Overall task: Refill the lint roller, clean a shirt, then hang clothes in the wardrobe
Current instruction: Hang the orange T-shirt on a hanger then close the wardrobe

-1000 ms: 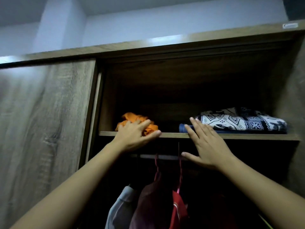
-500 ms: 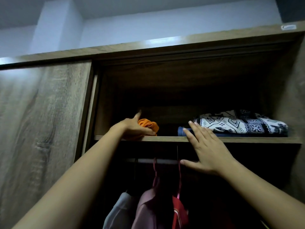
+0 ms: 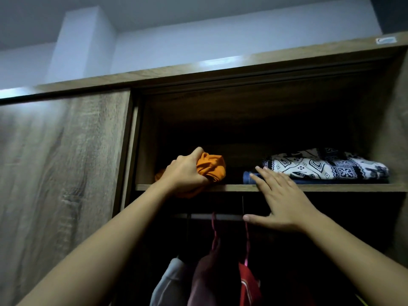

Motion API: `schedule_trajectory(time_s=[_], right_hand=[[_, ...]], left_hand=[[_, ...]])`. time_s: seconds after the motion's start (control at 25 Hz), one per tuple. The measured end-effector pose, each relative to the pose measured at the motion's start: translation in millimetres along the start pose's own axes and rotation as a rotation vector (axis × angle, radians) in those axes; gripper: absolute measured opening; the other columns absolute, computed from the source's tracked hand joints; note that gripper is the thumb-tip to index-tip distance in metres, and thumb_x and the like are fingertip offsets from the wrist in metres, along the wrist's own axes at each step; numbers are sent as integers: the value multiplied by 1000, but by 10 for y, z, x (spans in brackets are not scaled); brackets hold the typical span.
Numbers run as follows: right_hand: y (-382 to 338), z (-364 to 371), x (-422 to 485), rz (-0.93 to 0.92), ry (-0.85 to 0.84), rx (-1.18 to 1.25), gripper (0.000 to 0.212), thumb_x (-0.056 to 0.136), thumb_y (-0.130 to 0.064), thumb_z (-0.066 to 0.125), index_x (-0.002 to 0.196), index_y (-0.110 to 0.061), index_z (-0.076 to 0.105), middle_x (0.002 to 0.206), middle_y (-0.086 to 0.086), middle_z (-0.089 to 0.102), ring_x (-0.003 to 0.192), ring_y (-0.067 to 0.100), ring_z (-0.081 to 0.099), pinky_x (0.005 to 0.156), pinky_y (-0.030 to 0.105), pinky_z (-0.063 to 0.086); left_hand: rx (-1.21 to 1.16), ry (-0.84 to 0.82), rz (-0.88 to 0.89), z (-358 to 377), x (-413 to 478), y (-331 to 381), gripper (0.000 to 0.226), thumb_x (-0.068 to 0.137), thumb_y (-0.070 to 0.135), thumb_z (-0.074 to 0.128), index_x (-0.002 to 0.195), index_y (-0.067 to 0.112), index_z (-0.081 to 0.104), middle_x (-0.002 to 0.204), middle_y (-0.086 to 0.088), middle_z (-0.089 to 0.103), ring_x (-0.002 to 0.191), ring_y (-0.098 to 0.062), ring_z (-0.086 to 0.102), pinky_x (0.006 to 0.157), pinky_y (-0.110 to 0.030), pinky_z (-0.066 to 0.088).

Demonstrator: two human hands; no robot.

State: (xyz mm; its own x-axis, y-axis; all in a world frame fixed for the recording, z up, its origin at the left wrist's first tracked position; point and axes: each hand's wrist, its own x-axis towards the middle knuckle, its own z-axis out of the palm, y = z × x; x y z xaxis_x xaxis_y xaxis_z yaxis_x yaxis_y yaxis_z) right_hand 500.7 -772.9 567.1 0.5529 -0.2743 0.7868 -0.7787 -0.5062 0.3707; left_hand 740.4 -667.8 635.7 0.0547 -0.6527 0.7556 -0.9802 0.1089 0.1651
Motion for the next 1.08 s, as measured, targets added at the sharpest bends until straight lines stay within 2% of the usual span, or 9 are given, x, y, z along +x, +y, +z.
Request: schedule_trajectory(time_s=[0.12,0.28,0.44,0.52,0.64,0.76,0.88,1.0,1.08], right_hand=[[-31,-218,13,111,-117,386,127,43,-100,10,148,-29,-3,159,0,8,145,16,8,114,32,2],[-301,-506,-202,130,59,978,113,42,-94,45,139,-54,4,154,-15,18,139,3,17,105,23,19],[-790,-738,-593,-53,56,917,92,53,-73,66,130,-59,18,136,-38,25,130,-16,22,100,-2,18],[-999,-716,-794,-120,-18,893,73,64,-59,68,127,-51,33,128,-30,43,121,-12,39,98,3,29],[-1276,-602,-1138,-139,-155,1000,22,80,-38,56,99,-27,54,89,-4,63,81,6,59,74,22,48],[-1470,-493,-1525,-7,-319,1147,37,87,-43,43,104,-11,53,93,12,61,85,23,58,79,38,46],[-1658,-351,-1988,170,-480,1269,38,90,-50,37,99,-17,52,88,-1,57,81,0,53,78,23,44],[-1809,-171,-2373,334,-583,1256,23,97,-36,36,94,-18,52,85,-9,53,80,-3,51,77,20,41],[-1870,-124,-2502,397,-597,1212,22,99,-24,36,98,-11,53,87,-6,55,85,6,53,79,23,40]], left_hand=[[-201,-1,39,-183,-425,239,69,59,55,71,113,39,30,110,-1,53,98,-22,58,87,-46,52],[-372,33,-24,-352,-1056,382,78,61,50,77,113,30,22,102,5,51,91,-12,60,80,-35,55],[-553,-56,-158,-423,-1688,356,77,46,52,75,106,30,32,97,5,58,87,-8,62,76,-29,52],[-693,-96,-152,-379,-2027,356,76,41,56,75,104,30,43,92,11,63,85,-1,63,74,-24,52],[-902,-160,-90,-212,-2456,346,63,55,53,75,105,21,55,92,3,69,91,-6,66,80,-25,53],[-890,-188,-154,-11,-2703,206,38,75,63,58,103,37,61,97,7,70,96,-5,65,88,-29,51],[-559,-121,-250,251,-2883,40,40,87,63,39,101,31,60,94,0,69,95,-18,64,87,-35,48],[-467,-95,-243,437,-3051,-66,27,93,42,49,73,25,45,68,5,54,70,-17,54,60,-21,39],[-614,-113,-270,509,-3117,-152,22,89,36,59,78,24,44,70,7,51,66,-9,50,62,-22,40]])
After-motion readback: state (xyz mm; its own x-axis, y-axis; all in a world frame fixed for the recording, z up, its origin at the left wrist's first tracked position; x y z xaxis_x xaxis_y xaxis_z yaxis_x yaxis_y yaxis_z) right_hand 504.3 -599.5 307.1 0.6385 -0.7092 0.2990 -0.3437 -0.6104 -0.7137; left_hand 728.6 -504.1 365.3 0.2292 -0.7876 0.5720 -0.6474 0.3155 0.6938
